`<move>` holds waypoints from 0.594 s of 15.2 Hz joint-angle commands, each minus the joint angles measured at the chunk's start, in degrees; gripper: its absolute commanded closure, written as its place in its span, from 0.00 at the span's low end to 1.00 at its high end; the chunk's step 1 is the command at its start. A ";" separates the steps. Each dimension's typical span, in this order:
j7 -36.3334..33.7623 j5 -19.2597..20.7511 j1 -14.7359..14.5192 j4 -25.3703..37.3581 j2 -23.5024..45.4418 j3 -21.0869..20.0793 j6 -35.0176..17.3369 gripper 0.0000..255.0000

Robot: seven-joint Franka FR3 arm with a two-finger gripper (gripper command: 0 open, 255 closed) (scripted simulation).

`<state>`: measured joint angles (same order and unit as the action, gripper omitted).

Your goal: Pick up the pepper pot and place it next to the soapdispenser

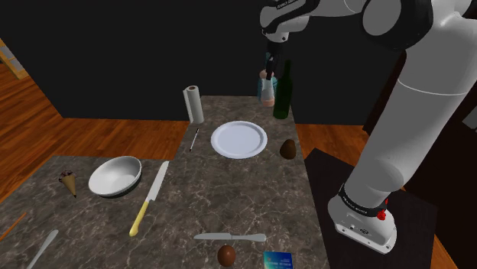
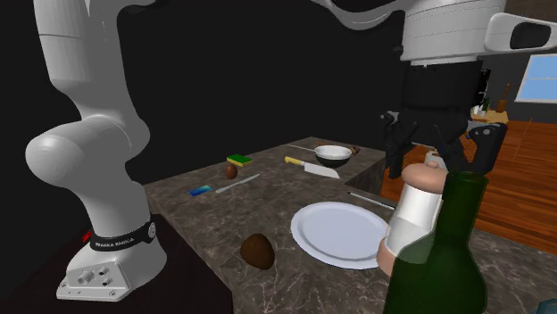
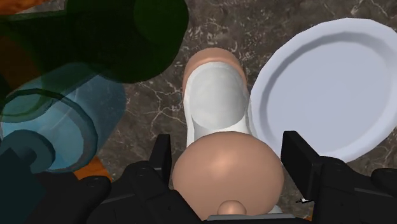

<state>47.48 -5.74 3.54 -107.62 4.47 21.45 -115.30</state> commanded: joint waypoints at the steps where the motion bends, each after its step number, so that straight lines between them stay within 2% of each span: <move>1: 0.23 -0.20 0.02 -1.27 0.29 -0.01 -1.56 1.00; 9: 1.27 -1.37 0.14 -5.24 2.24 -0.13 -7.29 1.00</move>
<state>48.60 -6.94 3.68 -112.19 6.46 21.35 -121.65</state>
